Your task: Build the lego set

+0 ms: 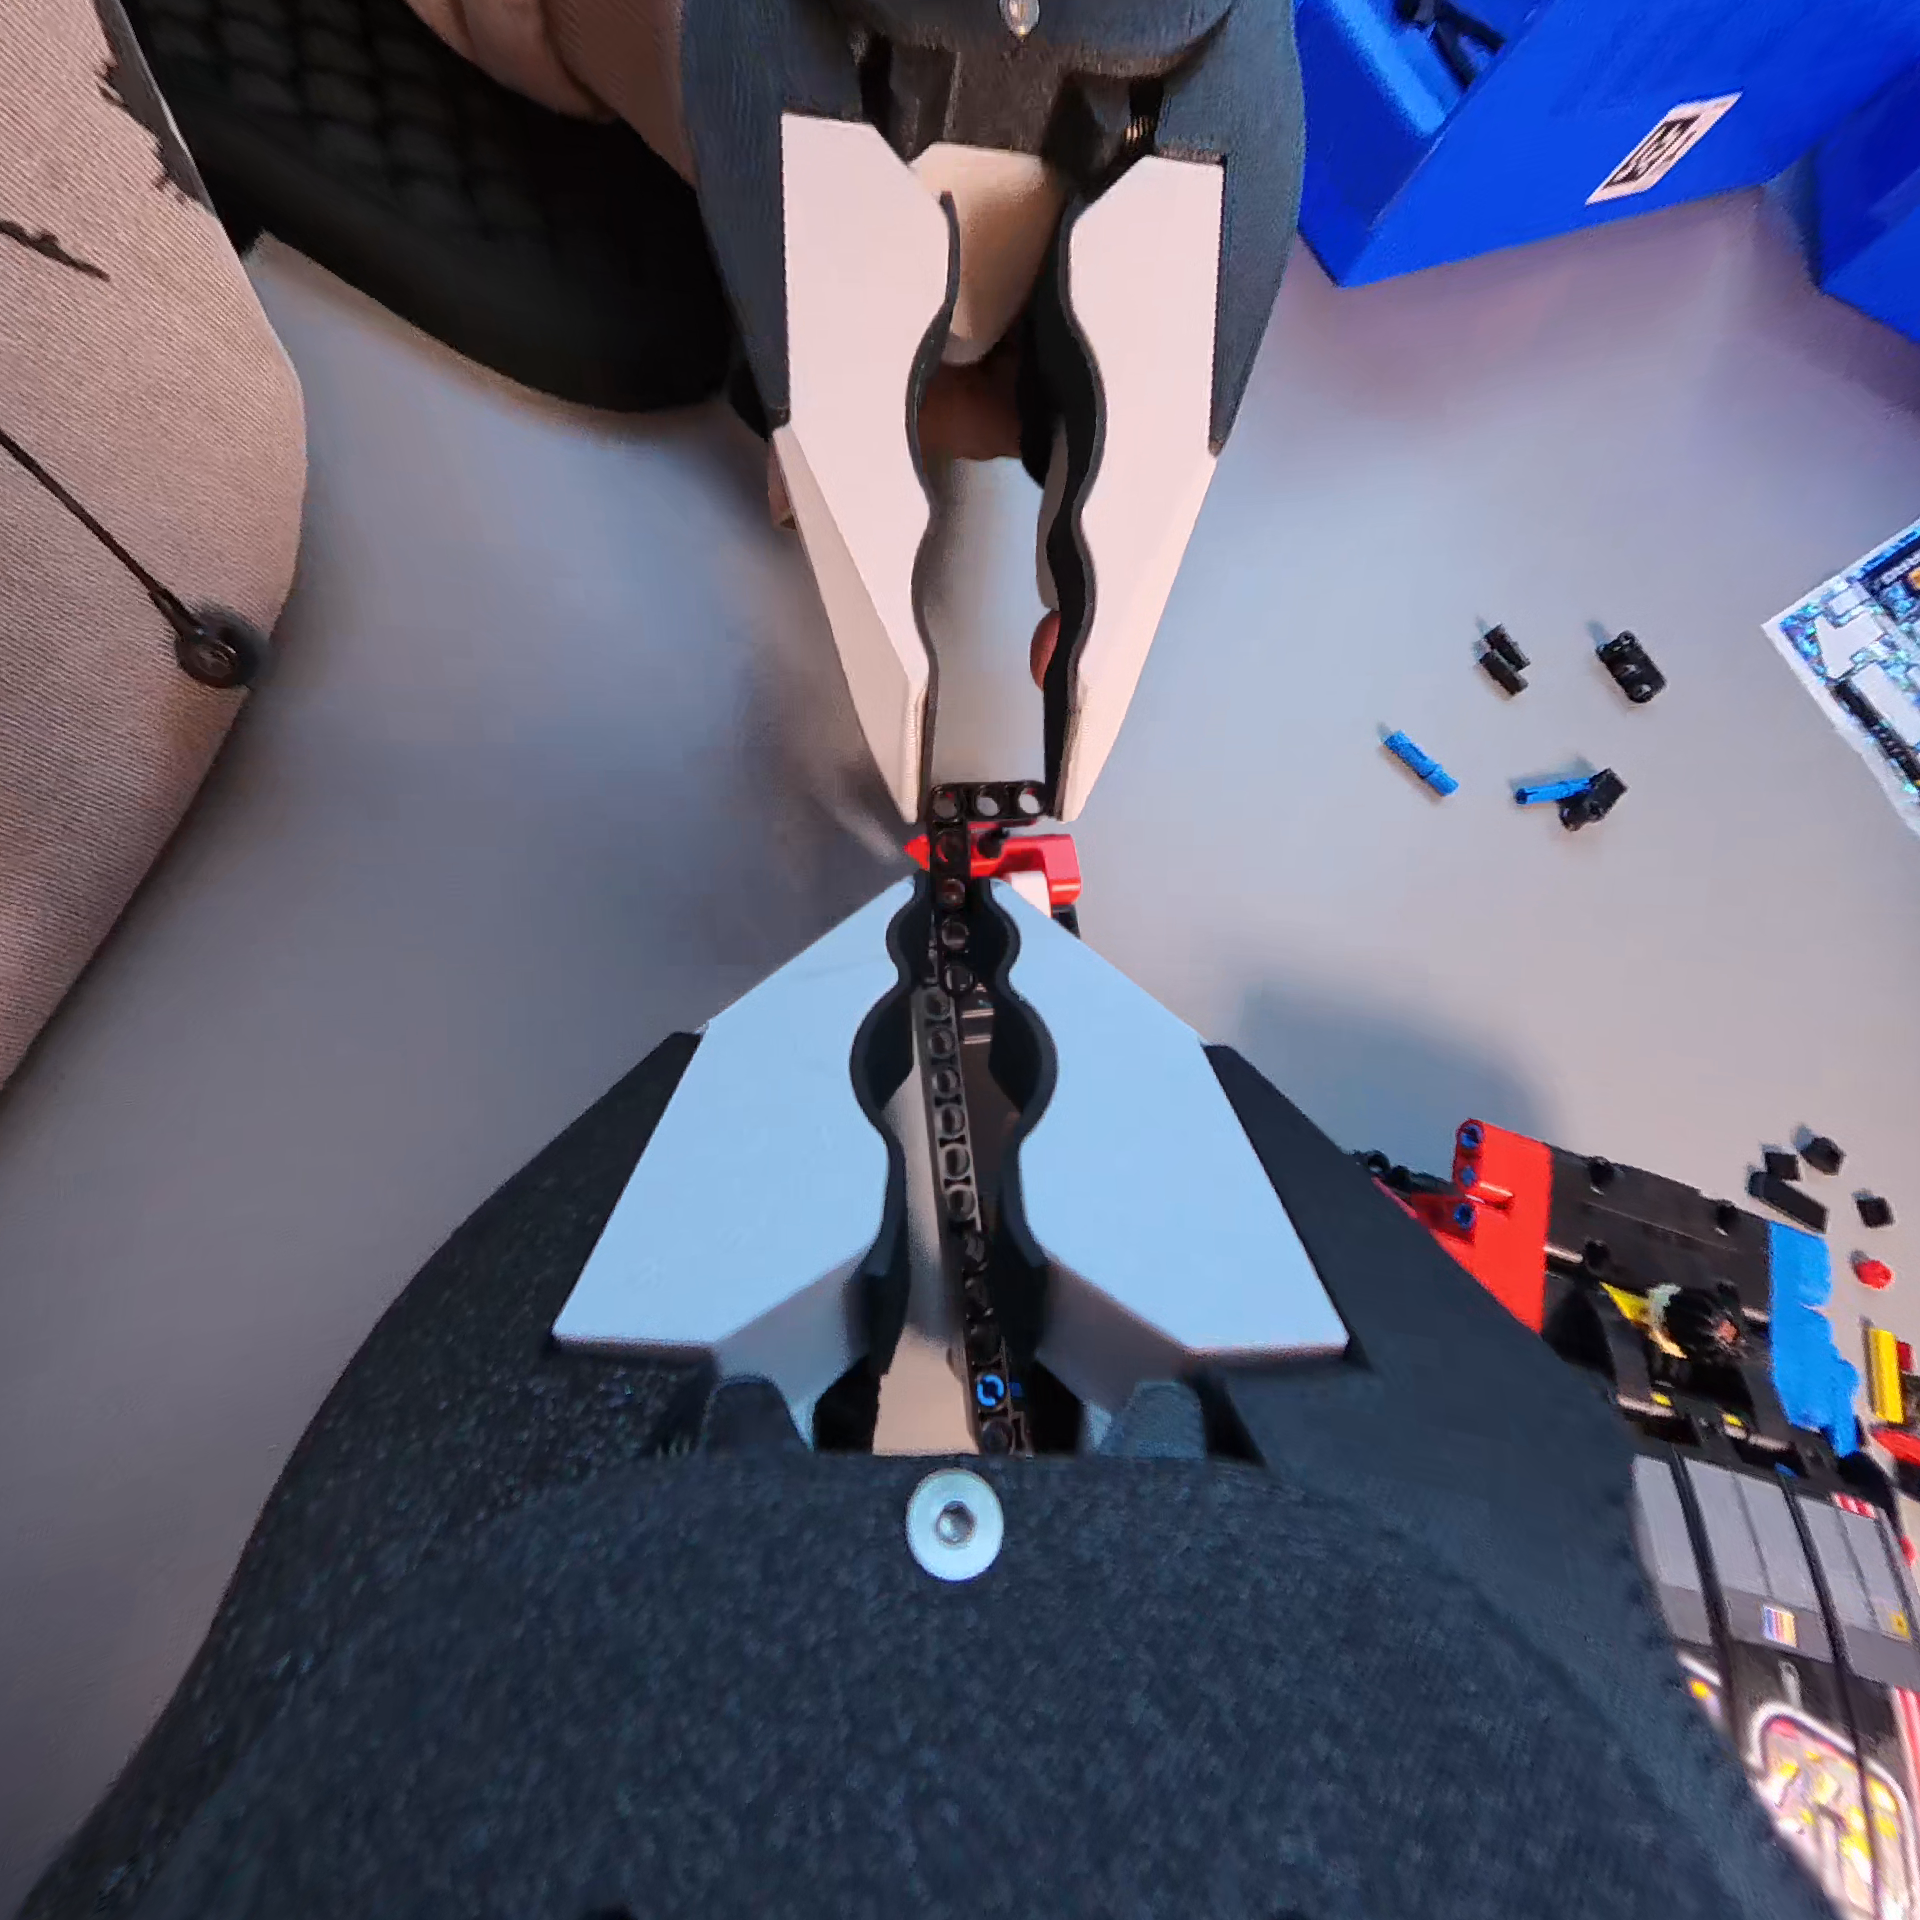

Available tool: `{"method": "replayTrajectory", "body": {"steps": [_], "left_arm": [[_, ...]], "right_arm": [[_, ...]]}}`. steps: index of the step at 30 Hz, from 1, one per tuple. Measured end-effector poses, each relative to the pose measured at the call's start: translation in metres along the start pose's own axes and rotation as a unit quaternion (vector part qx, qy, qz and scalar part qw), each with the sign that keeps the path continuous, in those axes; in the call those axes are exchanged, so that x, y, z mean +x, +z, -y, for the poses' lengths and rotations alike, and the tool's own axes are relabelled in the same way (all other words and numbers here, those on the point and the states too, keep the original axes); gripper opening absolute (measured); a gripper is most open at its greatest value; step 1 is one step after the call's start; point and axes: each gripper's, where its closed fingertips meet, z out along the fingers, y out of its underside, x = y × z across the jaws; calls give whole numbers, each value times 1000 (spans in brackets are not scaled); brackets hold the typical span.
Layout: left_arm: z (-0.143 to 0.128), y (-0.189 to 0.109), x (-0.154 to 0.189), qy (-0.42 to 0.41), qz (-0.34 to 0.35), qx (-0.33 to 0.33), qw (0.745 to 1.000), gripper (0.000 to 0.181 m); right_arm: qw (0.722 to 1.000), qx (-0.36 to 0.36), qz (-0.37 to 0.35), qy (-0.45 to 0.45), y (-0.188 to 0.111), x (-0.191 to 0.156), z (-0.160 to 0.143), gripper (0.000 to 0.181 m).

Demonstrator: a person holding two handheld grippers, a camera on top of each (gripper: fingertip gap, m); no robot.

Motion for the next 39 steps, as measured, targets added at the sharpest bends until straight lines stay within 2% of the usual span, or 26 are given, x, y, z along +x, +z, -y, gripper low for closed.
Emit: {"method": "replayTrajectory", "body": {"steps": [3,11,30,39], "left_arm": [[-11,4,-2,15,14,-35,999,21],[-14,3,-1,5,4,-46,999,21],[-18,3,-3,-14,6,-59,998,21],[-18,0,-1,11,6,-54,998,21]], "right_arm": [[999,-35,2,-11,5,0,-6,4],[998,-50,17,-16,7,-1,-7,5],[999,-38,22,3,10,1,-11,7],[1000,-19,20,2,8,-1,-5,5]]}}
